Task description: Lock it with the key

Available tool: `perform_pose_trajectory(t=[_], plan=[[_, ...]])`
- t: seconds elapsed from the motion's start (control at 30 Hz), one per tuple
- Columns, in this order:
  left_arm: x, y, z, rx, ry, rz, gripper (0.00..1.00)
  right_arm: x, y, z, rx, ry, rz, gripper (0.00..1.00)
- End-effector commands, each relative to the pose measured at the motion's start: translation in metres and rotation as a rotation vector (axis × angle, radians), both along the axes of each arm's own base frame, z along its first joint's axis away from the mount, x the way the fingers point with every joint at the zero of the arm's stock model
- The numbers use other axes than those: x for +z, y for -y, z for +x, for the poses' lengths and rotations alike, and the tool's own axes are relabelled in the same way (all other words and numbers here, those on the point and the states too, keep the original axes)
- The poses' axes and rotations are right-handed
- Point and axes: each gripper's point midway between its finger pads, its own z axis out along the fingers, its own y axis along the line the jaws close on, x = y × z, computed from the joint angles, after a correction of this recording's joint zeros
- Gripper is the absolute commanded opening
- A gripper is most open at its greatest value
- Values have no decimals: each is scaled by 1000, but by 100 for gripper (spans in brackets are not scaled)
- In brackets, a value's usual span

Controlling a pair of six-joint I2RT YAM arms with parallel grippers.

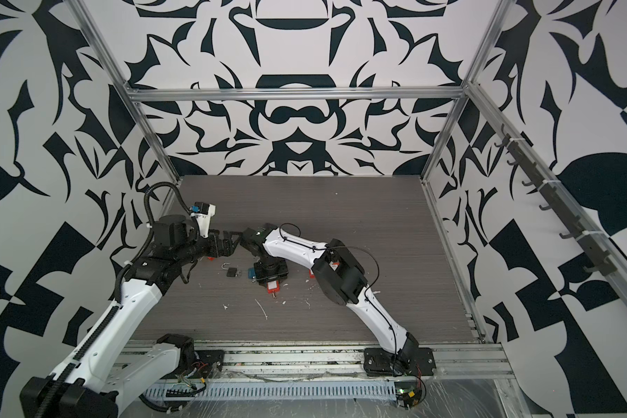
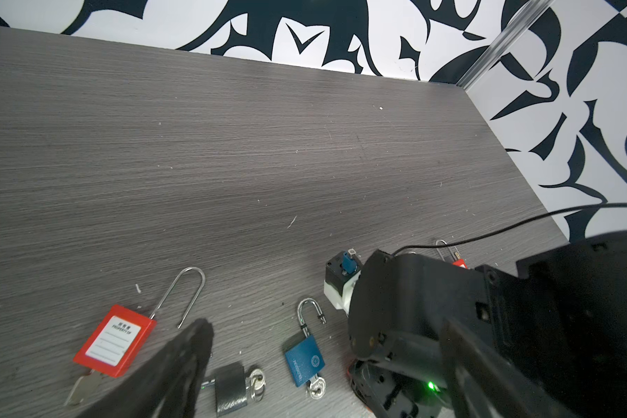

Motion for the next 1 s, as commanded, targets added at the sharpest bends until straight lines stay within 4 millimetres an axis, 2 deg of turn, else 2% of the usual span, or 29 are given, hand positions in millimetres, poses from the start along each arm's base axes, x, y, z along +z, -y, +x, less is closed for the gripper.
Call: perform_pose_trajectory(t=[0.0, 0.3, 0.53, 0.7, 0.83, 0.97], plan=[[-6, 0, -4, -10, -16, 4, 100, 21, 10, -1, 43, 32, -35, 50], [-5, 1, -3, -14, -16, 0, 100, 18, 14, -9, 66, 6, -42, 47], [-3, 1, -4, -14, -12, 0, 100, 23, 15, -13, 90, 8, -29, 39], [2, -1, -3, -6, 11, 7, 100, 46, 16, -11, 162, 65, 21, 35], [4, -3, -3, 1, 23, 9, 100, 76, 23, -9, 303, 131, 72, 32], [-2, 3, -3, -26, 1, -15, 100, 98, 44, -3, 415, 175, 134, 31]])
